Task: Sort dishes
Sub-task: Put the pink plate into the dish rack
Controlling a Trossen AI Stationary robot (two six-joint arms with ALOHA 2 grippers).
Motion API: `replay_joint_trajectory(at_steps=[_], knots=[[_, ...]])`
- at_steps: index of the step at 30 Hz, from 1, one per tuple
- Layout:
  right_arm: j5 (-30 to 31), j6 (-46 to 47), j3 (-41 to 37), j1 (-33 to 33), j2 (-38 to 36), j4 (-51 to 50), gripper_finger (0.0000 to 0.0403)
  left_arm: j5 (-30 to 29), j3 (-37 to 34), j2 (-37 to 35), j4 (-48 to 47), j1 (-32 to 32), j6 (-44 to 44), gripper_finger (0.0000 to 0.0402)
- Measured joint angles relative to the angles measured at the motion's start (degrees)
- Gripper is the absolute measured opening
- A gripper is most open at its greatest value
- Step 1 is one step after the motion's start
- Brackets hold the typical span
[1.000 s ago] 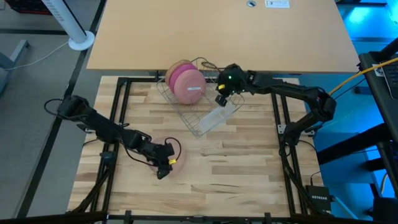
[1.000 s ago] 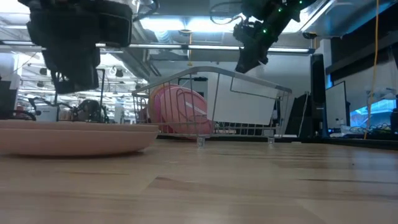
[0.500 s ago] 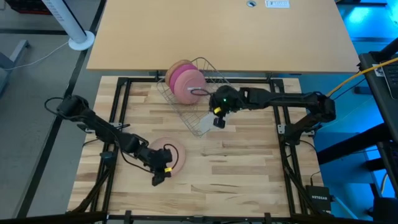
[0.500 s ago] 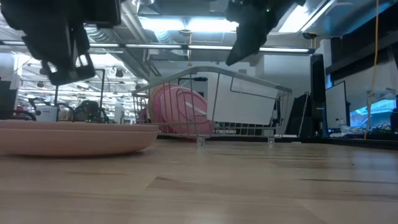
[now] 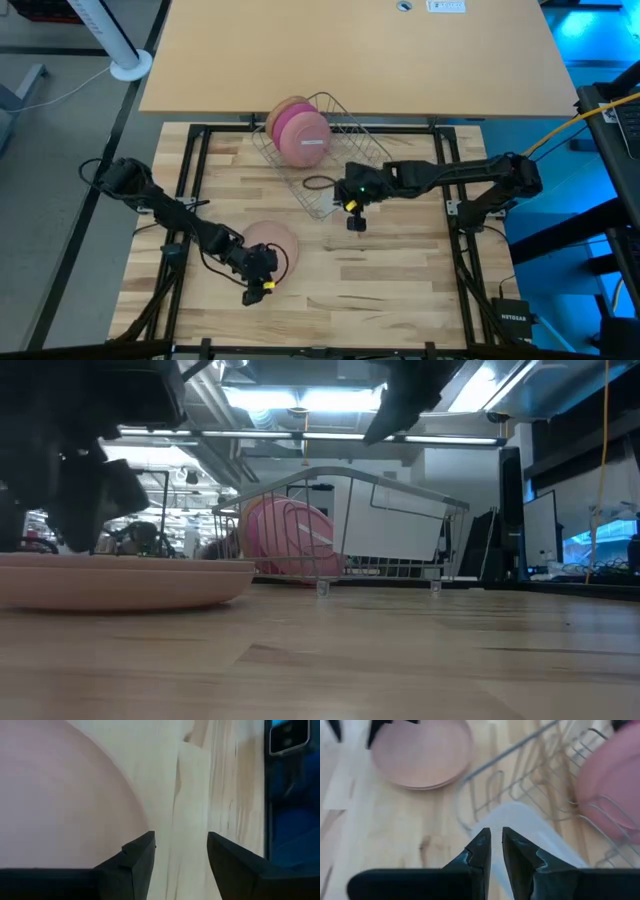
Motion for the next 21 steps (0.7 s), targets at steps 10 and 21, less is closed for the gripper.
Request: replay_joint_trajectory(at_steps=[10,21], knots=[[0.03,0.86,0.0,5.28,0.0,0.1,0.0053,-3.09,0.0,0.47,-3.83,-0.67,4.34,0.0151],[4.43,1.75,0.0,8.3,0.0,0.11,0.0053,-4.69,0.0,0.47,-4.76,-1.42,4.33,0.0138]])
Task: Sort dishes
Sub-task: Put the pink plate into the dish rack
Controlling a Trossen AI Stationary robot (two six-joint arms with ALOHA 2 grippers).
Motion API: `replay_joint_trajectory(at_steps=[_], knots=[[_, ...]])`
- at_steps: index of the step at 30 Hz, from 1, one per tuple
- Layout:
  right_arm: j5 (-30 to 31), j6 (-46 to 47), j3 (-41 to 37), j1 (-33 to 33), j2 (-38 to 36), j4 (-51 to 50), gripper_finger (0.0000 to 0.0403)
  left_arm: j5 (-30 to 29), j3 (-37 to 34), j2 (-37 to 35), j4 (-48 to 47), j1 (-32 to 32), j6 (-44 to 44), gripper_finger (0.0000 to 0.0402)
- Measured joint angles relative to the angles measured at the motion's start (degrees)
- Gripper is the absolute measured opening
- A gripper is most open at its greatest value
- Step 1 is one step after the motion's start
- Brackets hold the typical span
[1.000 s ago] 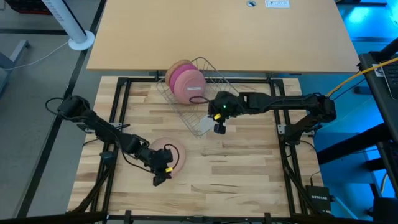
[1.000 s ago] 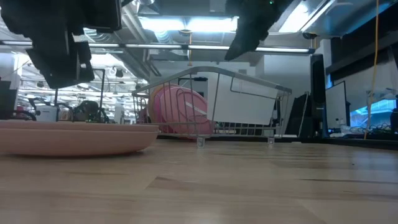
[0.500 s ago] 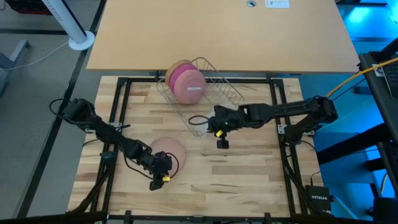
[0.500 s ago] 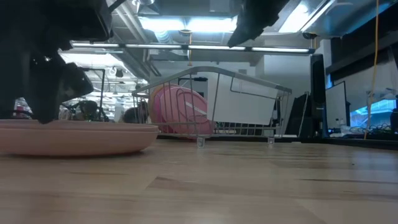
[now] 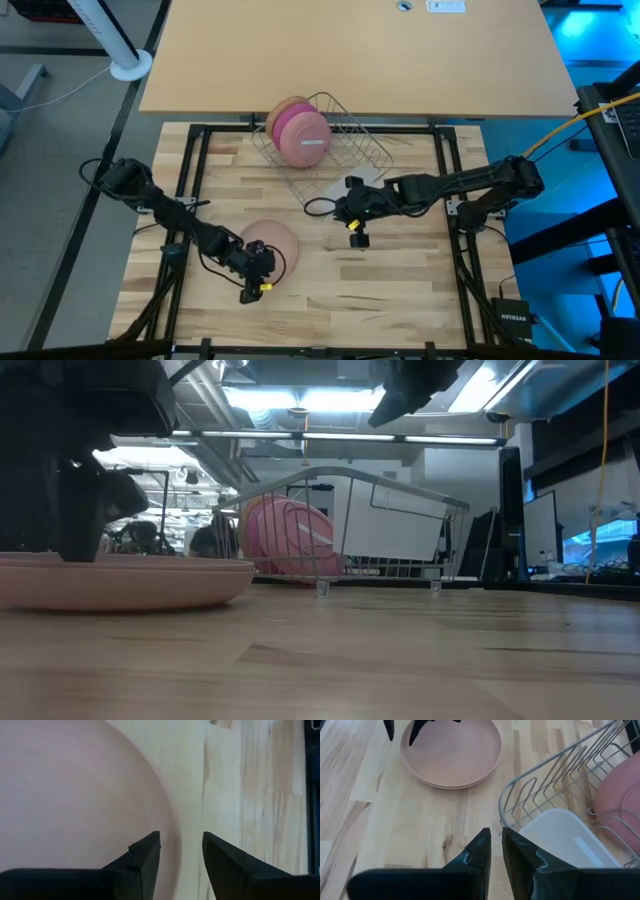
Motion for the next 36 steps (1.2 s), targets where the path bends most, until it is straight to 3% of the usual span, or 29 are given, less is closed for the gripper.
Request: replay_joint_trajectory(at_steps=[16,20,27,36], knots=[[0.07,0.0,0.0,-0.02,0.0,-0.04,0.0053,-1.08,0.2,5.55,1.09,-1.01,1.25,0.0136],[0.09,0.0,0.02,-0.02,0.0,0.0,0.0053,-0.83,1.08,5.05,0.05,-1.01,0.97,0.0108],[0.09,0.0,0.02,-0.07,0.0,0.2,0.0053,-0.85,4.89,4.98,-5.53,-1.01,2.89,0.0018],[-1.05,-0.2,0.02,3.22,0.0,0.22,0.0053,-1.15,5.68,4.96,-7.71,-0.98,2.85,0.0004]])
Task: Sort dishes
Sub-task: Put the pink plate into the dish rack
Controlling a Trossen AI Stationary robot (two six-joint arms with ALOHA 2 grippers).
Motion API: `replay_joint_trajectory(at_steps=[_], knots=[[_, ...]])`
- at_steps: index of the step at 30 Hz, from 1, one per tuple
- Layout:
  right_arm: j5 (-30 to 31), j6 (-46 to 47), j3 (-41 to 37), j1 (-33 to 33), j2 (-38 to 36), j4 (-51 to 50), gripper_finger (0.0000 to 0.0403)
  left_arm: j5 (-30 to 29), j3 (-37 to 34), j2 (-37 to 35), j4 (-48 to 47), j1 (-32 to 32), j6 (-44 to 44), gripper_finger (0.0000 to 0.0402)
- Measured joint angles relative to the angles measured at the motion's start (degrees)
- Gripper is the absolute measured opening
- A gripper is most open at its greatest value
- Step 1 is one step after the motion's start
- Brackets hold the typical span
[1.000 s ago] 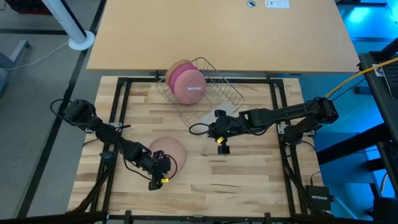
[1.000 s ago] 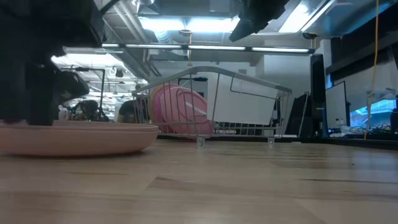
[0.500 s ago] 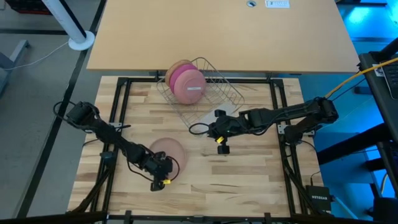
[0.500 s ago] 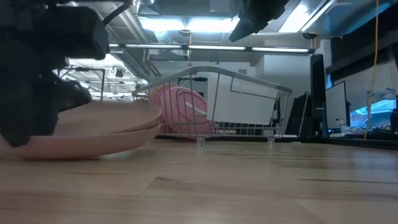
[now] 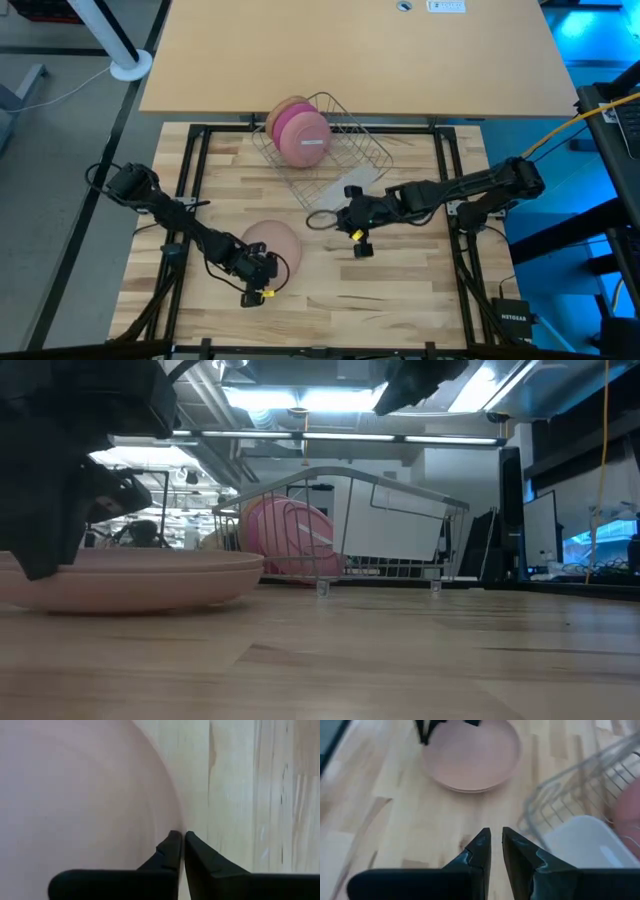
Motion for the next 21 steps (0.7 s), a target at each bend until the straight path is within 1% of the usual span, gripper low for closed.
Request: replay_joint_trajectory(at_steps=[5,8,15,21], knots=[[0.02,-0.2,0.0,3.28,0.65,0.4,0.0053,-0.12,0.66,0.0,-0.88,0.0,0.0,0.0002],[0.02,-0.22,0.0,4.57,1.73,0.42,0.0053,-0.37,2.81,0.07,-4.65,0.04,0.37,0.0002],[-0.07,-0.22,0.0,5.02,4.58,0.43,0.0053,-0.56,7.22,0.13,-10.39,0.04,1.58,0.0],[-0.13,-0.2,0.0,5.0,5.75,0.37,0.0053,-1.14,9.79,0.13,-10.25,0.04,2.19,0.0]])
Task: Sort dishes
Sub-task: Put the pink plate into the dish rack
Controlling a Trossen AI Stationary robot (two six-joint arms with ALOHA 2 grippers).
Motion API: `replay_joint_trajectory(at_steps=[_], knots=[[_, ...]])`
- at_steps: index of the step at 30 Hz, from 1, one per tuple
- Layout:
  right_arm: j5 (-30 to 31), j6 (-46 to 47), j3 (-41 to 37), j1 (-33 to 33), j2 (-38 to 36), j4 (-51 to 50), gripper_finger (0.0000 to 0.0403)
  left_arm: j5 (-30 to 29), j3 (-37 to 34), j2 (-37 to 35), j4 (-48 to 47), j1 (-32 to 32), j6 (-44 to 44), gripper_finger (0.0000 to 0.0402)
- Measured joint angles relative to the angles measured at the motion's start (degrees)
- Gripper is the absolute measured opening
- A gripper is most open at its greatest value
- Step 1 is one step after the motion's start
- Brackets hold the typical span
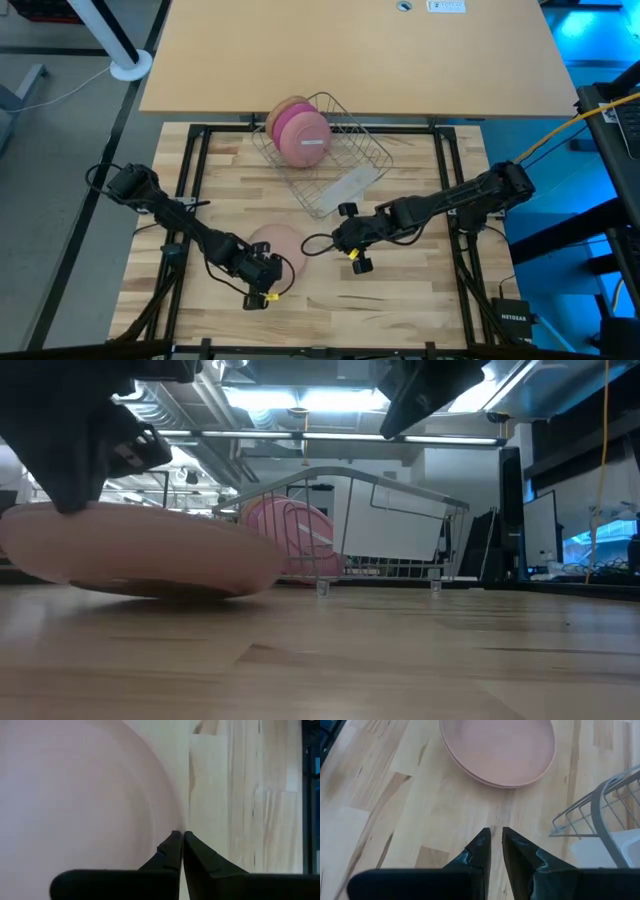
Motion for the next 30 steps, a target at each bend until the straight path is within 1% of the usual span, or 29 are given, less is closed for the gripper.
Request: replay_joint_trajectory(at_steps=[9,11,14,16,18,22,24,27,30], knots=[[-0.02,-0.02,0.0,0.0,-0.02,-0.02,0.0053,-0.52,0.09,0.0,-0.06,1.38,0.69,0.0],[-0.02,0.0,0.0,0.0,-0.02,-0.02,0.0053,0.21,0.09,0.26,0.46,2.24,0.67,0.0],[-0.04,0.04,0.0,0.0,-0.02,-0.06,0.0053,0.6,0.09,1.81,5.57,3.53,-3.88,0.0],[-0.07,0.13,0.0,0.0,-0.02,-0.23,0.0053,0.97,0.21,2.99,8.33,4.2,-4.67,0.0],[-0.22,0.13,0.0,-0.02,-0.02,-0.18,0.0053,1.01,0.22,3.71,7.65,4.74,-3.67,0.0],[-0.84,0.15,0.0,-0.02,-0.04,-0.24,0.0053,1.25,0.2,5.39,7.3,5.67,-8.04,0.0],[-0.93,0.17,0.0,-0.02,-0.04,-0.29,0.0053,2.05,0.2,5.69,7.47,5.68,-7.93,0.0],[-0.92,0.17,0.0,-0.02,-0.04,-0.27,0.0053,3.01,0.2,5.68,7.45,5.68,-7.55,0.0],[-0.94,0.17,0.0,-0.02,-0.04,-0.26,0.0053,4.18,0.2,4.77,7.4,5.64,-9.34,0.0]])
